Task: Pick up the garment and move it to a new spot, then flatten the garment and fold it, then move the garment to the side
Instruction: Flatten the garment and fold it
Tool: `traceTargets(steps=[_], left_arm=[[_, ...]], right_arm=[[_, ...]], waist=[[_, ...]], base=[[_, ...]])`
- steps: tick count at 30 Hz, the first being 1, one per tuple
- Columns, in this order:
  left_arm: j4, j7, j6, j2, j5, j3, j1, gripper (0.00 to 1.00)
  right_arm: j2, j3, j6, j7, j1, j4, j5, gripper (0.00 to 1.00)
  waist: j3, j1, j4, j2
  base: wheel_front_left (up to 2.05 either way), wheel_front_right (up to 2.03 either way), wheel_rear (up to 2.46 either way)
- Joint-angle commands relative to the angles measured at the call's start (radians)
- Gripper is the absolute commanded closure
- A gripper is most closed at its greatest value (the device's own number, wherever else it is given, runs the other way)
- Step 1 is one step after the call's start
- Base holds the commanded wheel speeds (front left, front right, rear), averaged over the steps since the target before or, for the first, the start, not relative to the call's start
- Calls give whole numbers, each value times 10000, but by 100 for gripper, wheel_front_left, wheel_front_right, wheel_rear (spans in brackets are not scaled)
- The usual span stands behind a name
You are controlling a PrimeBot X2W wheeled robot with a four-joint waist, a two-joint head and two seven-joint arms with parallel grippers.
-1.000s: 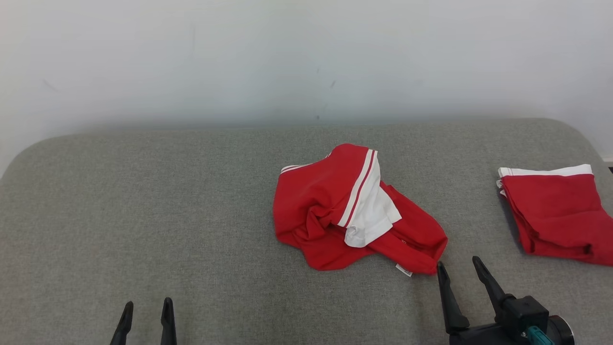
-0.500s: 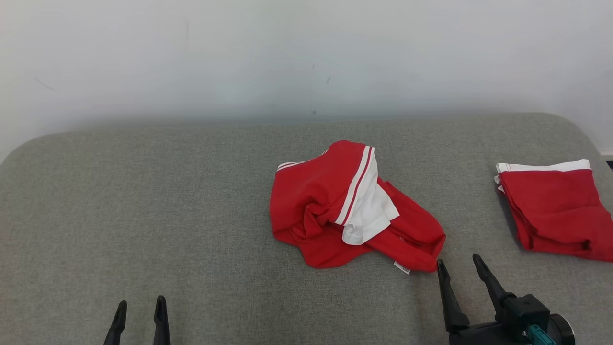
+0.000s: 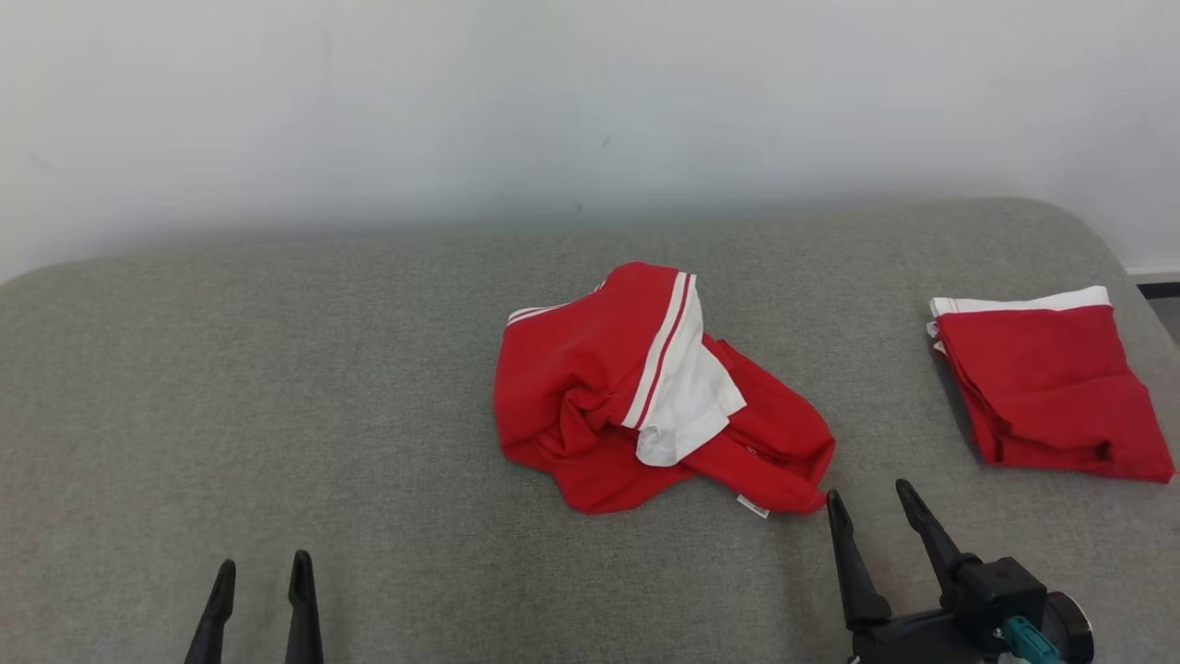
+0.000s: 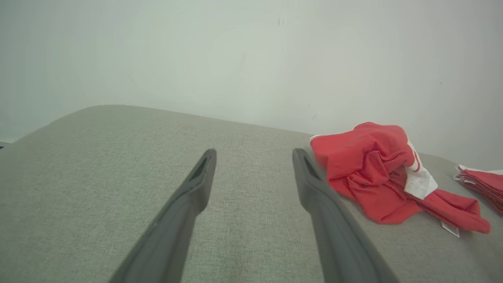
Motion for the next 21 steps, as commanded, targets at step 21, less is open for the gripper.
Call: traceTargets(steps=[21], left_arm=[[2110, 2196, 16, 1884, -972, -3366, -4822, 0]], right_arm=[[51, 55, -24, -344, -573, 276, 291, 0]], waist=[[1113, 0, -3270, 0]], base=[[0, 0, 0]])
